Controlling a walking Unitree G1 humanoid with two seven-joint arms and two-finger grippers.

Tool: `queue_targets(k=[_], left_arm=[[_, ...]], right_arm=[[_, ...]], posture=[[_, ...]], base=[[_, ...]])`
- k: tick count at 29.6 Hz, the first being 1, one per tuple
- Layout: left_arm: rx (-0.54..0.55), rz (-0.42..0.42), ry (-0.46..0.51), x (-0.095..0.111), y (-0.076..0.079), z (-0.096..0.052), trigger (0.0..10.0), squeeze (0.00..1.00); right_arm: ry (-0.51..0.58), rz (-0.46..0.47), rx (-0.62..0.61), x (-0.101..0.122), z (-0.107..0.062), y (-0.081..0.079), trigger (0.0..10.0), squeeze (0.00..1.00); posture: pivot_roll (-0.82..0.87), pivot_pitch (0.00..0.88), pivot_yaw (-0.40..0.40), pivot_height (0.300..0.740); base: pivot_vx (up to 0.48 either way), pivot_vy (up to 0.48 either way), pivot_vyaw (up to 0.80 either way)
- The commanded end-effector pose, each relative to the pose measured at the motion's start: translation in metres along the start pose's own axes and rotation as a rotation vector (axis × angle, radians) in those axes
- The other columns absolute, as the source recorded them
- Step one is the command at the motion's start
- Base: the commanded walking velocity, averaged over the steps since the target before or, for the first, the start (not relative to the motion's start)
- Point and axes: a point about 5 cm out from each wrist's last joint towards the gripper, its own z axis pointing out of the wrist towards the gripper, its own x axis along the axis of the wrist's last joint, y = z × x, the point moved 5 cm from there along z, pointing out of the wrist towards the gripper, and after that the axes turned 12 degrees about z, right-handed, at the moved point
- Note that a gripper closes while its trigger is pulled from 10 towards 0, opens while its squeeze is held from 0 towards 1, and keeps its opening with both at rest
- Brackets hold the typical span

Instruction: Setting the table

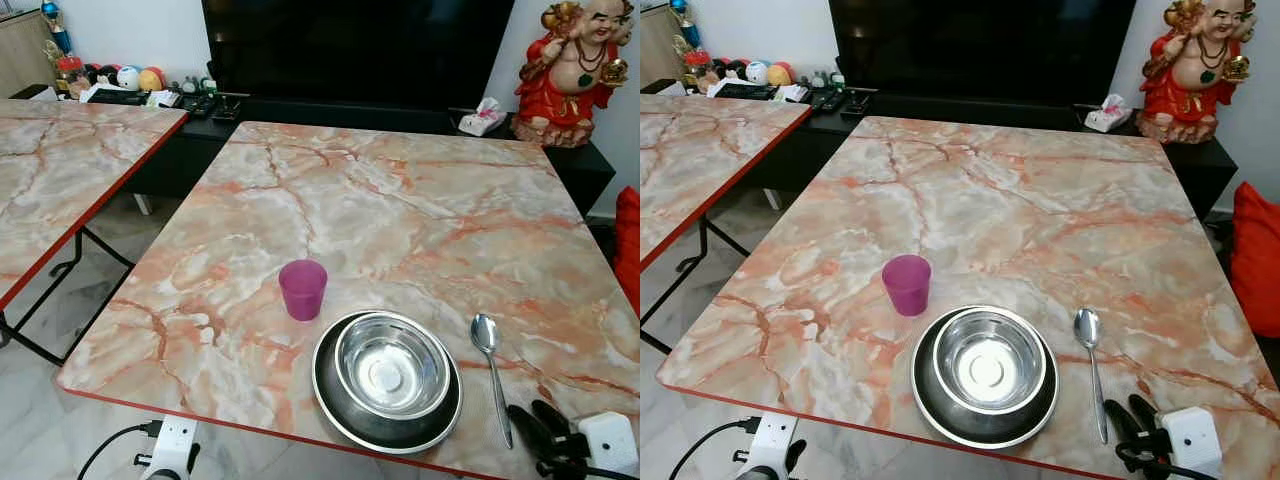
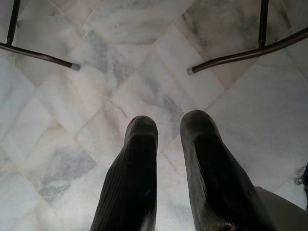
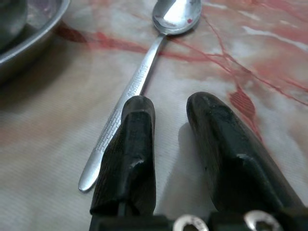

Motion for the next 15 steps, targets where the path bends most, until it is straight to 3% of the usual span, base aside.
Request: queue_targets(k=[1, 10, 15], left_arm=[[-0.003, 0.019, -0.003, -0.0010, -0.0012, -0.0001, 10.0, 0.00], [-0.005, 0.020, -0.004, -0.0008, -0.0009, 0.0001, 10.0, 0.00], [-0.005, 0.019, -0.002, -0.0003, -0.0005, 0.0001, 10.0, 0.00]], right_arm=[[0.002, 0.008, 0.018, 0.0013, 0.0001, -0.0041, 10.0, 0.00], [0.000, 0.014, 0.033, 0.0024, 0.0004, -0.0080, 10.0, 0.00], [0.019, 0.005, -0.020, 0.0060, 0.0002, 0.0010, 10.0, 0.00]], posture=[[0.03, 0.002, 0.009, 0.740], [0.03, 0.002, 0.010, 0.740], [0.03, 0.002, 0.009, 0.740]], base=[[0.000, 0.000, 0.00], [0.000, 0.000, 0.00], [0.000, 0.000, 0.00]])
